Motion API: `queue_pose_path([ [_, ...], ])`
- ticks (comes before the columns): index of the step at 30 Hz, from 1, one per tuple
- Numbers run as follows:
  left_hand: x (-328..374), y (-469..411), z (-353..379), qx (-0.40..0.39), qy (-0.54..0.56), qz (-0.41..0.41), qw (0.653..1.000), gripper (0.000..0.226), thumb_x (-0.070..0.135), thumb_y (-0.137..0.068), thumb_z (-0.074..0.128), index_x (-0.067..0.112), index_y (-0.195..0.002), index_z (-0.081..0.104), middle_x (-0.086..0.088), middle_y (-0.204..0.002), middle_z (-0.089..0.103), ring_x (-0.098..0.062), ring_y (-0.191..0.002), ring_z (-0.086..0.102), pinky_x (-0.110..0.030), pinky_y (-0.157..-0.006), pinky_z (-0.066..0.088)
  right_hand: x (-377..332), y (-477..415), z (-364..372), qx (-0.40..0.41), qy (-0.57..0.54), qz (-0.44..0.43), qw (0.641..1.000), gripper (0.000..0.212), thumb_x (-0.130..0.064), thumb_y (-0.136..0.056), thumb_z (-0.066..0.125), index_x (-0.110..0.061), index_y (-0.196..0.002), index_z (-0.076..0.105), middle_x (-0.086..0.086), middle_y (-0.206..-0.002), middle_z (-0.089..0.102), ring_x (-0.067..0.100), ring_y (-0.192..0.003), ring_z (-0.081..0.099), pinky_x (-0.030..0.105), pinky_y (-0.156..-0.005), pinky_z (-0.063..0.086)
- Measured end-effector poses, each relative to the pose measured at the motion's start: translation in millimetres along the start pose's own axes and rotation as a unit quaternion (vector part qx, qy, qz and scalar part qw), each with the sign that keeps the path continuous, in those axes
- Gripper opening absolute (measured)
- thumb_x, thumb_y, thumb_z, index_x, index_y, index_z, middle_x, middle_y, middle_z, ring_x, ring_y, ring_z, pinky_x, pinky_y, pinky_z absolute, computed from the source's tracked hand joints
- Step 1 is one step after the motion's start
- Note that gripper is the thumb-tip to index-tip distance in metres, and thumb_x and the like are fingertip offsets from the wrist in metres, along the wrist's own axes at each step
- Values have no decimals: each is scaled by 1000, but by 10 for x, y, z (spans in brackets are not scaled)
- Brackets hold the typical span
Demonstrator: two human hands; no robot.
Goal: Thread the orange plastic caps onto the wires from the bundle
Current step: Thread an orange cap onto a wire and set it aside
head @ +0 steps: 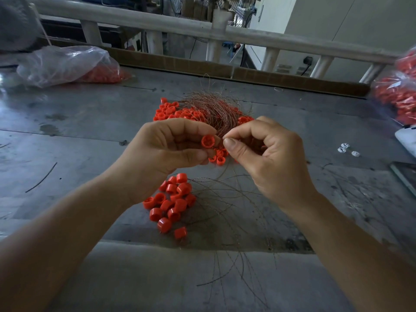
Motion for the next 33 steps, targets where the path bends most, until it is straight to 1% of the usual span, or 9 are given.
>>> queue_pose_path([
  [4,1,3,-2,-8,4,5,1000,32,1,-61,64,21,-85,75,-1,-84,73,-11,-77,68,-17,-67,52,13,10,19,-5,11,-1,1000,5,-15,-79,64,-14,-77,68,-10,-70,57,8,-66,52,11,-57,40],
  [8,1,3,9,-9,15,4,1000,30,3,-60,65,18,-85,75,-2,-83,73,-12,-76,69,-17,-66,52,17,9,13,-1,12,-2,1000,5,-14,-78,64,-13,-76,68,-7,-70,58,10,-65,53,13,-56,41],
  [11,4,8,3,-17,31,0,999,30,11,-58,68,15,-87,74,-3,-82,73,-12,-75,68,-17,-66,52,15,9,7,-1,15,-4,1000,6,-14,-78,64,-12,-75,68,-8,-69,58,9,-64,53,13,-56,41],
  [15,5,14,-13,-17,30,-3,999,28,2,-67,64,15,-90,74,-3,-81,73,-11,-75,68,-16,-66,52,10,4,-7,2,18,-6,1000,6,-13,-78,64,-11,-75,68,-9,-69,56,7,-63,52,12,-57,40],
  [20,3,14,-3,-16,35,0,999,28,6,-65,66,17,-89,74,-3,-80,73,-10,-73,68,-16,-66,52,4,-1,-17,6,22,-4,1000,5,-13,-78,64,-12,-75,68,-6,-69,58,9,-65,53,11,-56,40],
  [25,12,20,-1,-5,26,-3,1000,32,5,-64,59,14,-93,71,-4,-79,72,-11,-71,68,-17,-63,52,4,-1,-18,-2,24,-2,1000,5,-13,-78,64,-13,-75,68,-7,-70,58,11,-66,54,14,-56,42],
  [27,17,24,1,-1,28,-1,1000,33,5,-64,60,14,-94,70,-4,-79,72,-11,-70,68,-17,-62,52,2,1,-20,-7,21,3,1000,5,-14,-78,64,-14,-75,68,-7,-69,57,11,-66,53,13,-56,41],
  [30,25,24,4,4,47,6,999,34,9,-60,63,13,-93,70,-5,-80,73,-12,-71,68,-18,-63,53,-2,7,-20,-20,-8,24,999,9,-17,-77,62,-24,-73,65,-8,-69,59,9,-65,55,13,-56,42],
  [33,29,21,19,-2,63,16,998,32,12,-59,66,13,-90,73,-5,-84,73,-12,-72,69,-18,-64,53,-3,8,-18,-43,-36,49,997,14,-17,-78,64,-30,-71,64,-6,-73,64,9,-67,59,18,-59,46],
])
Point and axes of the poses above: each hand's wrist, its own y-axis away from the middle knuckle, its own z-axis out of the palm, x = y × z, the point moved 2 cm from there along -y, towards the middle knuckle
